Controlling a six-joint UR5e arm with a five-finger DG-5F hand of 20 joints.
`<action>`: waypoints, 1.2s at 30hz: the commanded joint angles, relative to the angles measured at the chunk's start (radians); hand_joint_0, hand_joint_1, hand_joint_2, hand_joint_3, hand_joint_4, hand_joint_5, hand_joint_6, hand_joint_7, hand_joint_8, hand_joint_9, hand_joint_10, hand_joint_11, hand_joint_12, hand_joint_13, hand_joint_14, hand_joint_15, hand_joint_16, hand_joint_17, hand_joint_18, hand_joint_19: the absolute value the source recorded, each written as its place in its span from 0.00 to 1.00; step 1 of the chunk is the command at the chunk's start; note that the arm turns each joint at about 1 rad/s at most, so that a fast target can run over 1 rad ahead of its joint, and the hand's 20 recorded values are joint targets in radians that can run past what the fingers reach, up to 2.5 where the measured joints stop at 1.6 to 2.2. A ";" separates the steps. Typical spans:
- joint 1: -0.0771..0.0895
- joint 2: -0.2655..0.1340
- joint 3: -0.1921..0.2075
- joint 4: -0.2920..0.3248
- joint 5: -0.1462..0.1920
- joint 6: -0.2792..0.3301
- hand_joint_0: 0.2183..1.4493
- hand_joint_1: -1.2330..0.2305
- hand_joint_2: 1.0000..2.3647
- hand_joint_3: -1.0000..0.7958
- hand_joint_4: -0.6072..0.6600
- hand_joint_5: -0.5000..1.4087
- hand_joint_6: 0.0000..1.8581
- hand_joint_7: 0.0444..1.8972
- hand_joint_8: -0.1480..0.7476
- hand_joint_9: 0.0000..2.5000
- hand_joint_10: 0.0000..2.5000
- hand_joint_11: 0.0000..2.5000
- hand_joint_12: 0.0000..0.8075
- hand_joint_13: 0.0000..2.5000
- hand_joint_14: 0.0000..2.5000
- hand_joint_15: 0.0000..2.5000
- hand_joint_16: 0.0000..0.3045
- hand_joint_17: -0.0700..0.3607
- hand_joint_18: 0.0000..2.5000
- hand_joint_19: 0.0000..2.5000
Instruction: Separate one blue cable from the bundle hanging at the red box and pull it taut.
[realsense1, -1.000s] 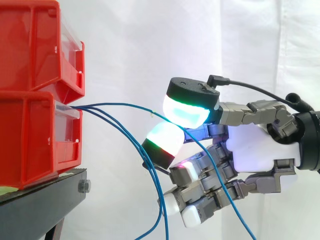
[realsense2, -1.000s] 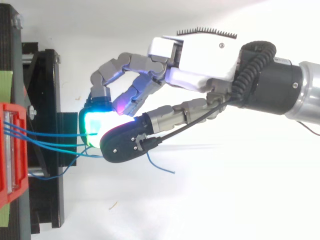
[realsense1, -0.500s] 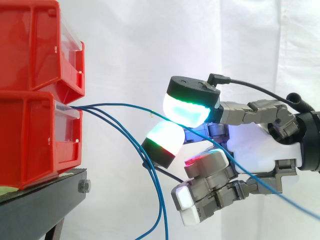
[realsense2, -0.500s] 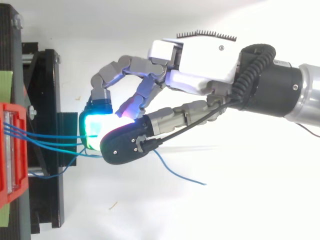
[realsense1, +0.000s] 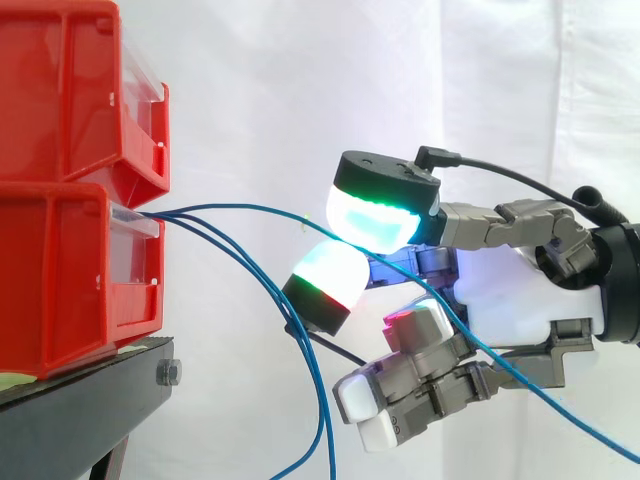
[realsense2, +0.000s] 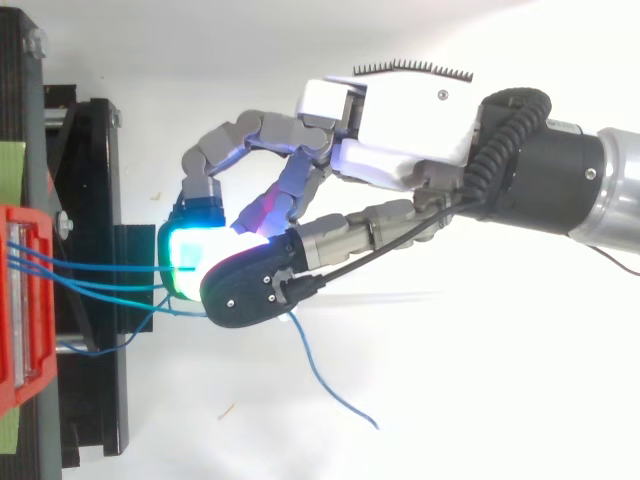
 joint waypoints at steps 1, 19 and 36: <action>-0.002 0.000 0.000 0.000 0.001 0.000 0.34 0.36 0.02 0.43 0.40 0.16 0.48 0.56 0.66 0.55 0.01 0.29 0.31 0.37 0.01 0.16 0.08 0.30 0.32 0.08; -0.006 -0.002 -0.001 0.000 0.001 0.000 0.35 0.44 0.01 0.36 0.48 0.14 0.48 0.57 0.58 0.59 0.01 0.47 0.37 0.35 0.01 0.17 0.10 0.32 0.30 0.09; -0.008 0.000 -0.001 0.002 0.001 0.000 0.34 0.38 0.01 0.40 0.46 0.15 0.49 0.55 0.54 0.52 0.01 0.57 0.41 0.36 0.01 0.21 0.11 0.35 0.31 0.11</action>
